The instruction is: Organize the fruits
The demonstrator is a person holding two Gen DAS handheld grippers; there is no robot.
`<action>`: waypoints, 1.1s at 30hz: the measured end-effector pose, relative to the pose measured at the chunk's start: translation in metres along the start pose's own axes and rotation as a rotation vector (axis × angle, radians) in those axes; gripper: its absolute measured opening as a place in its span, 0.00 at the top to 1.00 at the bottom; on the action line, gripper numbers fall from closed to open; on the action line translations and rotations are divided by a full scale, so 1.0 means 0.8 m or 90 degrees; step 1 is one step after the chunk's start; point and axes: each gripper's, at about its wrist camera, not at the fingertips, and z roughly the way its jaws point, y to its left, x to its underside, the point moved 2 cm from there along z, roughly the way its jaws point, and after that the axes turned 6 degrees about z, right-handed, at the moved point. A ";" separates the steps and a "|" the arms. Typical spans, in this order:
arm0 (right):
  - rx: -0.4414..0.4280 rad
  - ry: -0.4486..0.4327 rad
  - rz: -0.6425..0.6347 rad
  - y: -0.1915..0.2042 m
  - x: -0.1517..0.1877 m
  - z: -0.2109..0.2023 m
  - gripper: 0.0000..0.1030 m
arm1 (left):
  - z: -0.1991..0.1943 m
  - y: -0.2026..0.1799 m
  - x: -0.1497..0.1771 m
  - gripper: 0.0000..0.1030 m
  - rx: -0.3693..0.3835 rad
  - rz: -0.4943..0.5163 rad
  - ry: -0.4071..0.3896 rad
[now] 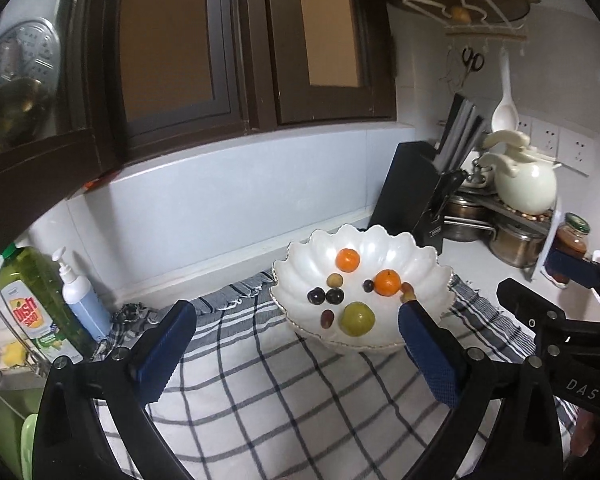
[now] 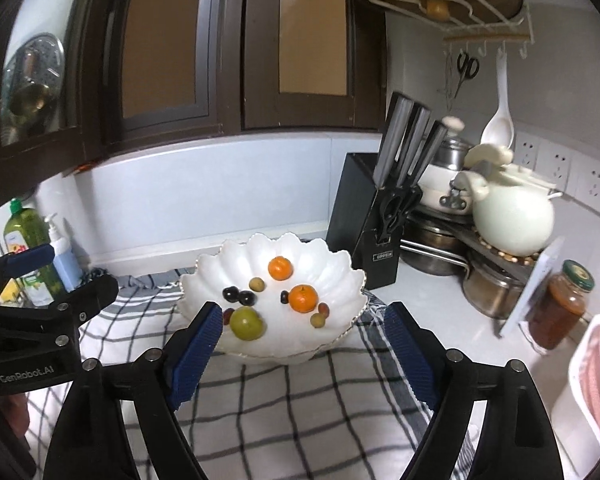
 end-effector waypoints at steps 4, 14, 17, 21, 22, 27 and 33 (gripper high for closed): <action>0.004 -0.019 -0.003 0.006 0.005 -0.036 0.16 | -0.037 -0.001 0.011 0.00 0.003 0.003 -0.012; 0.007 -0.044 -0.012 -0.006 0.025 -0.125 0.15 | -0.123 -0.020 0.034 0.00 -0.010 -0.024 -0.035; 0.008 -0.048 -0.018 -0.012 0.035 -0.153 0.15 | -0.149 -0.027 0.043 0.00 -0.016 -0.034 -0.037; 0.007 -0.062 -0.021 -0.017 0.048 -0.187 0.15 | -0.180 -0.039 0.054 0.00 -0.016 -0.034 -0.038; 0.005 -0.065 -0.021 -0.019 0.051 -0.196 0.15 | -0.187 -0.042 0.057 0.00 -0.015 -0.034 -0.038; 0.001 -0.069 -0.020 -0.025 0.068 -0.233 0.15 | -0.222 -0.055 0.071 0.00 -0.013 -0.029 -0.044; -0.009 -0.065 -0.016 -0.031 0.084 -0.261 0.14 | -0.258 -0.067 0.086 0.00 -0.014 -0.022 -0.055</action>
